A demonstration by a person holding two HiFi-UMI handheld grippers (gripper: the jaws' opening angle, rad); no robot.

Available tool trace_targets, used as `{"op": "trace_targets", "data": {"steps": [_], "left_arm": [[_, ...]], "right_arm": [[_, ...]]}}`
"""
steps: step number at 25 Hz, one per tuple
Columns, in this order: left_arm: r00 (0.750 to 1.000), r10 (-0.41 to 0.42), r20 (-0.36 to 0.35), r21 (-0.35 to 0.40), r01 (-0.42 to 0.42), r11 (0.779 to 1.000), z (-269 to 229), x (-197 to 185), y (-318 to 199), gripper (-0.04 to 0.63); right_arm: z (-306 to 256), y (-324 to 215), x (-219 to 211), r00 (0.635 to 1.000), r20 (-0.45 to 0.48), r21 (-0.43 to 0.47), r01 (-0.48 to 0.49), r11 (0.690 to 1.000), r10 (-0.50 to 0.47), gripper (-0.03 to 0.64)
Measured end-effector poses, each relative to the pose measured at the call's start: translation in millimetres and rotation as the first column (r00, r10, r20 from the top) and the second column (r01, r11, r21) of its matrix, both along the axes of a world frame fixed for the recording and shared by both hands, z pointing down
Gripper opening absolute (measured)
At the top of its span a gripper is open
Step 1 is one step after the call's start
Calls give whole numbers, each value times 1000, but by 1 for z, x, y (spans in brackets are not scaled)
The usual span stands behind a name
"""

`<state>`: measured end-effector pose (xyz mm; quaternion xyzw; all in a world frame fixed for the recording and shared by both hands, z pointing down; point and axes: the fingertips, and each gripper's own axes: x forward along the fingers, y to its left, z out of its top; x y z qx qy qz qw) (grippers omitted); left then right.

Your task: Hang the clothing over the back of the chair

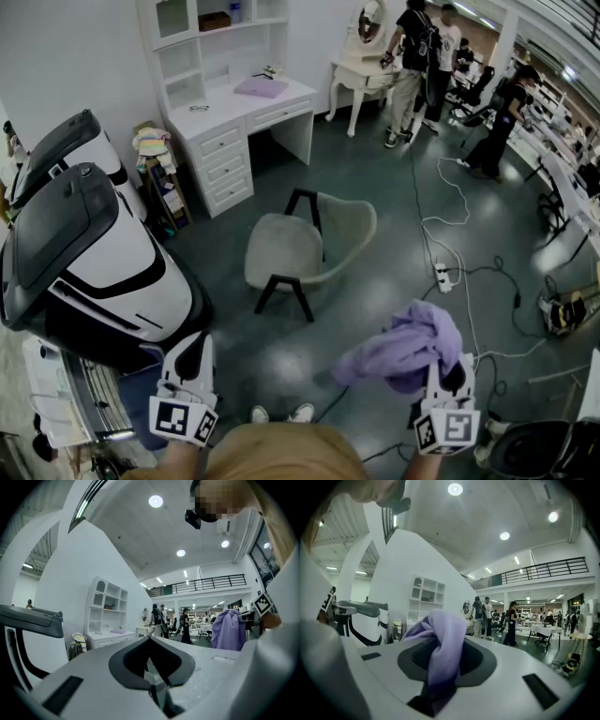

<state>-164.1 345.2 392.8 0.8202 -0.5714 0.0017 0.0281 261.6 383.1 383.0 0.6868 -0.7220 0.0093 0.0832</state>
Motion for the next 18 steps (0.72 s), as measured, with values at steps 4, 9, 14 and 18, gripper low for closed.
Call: {"op": "trace_targets", "data": {"steps": [4, 9, 14, 18], "left_arm": [[1000, -4, 5, 2, 4, 1000, -3, 8, 5, 3], [1000, -17, 16, 3, 17, 1000, 4, 15, 19, 3], [998, -55, 32, -15, 56, 998, 16, 7, 29, 3], [997, -67, 40, -14, 67, 998, 18, 4, 29, 3]], "right_arm": [[-4, 3, 6, 1000, 3, 3, 2, 1000, -2, 101], [10, 10, 15, 1000, 6, 5, 18, 1000, -18, 101], [20, 10, 13, 997, 52, 6, 58, 998, -58, 101], [23, 2, 10, 996, 55, -13, 68, 998, -67, 101]]}}
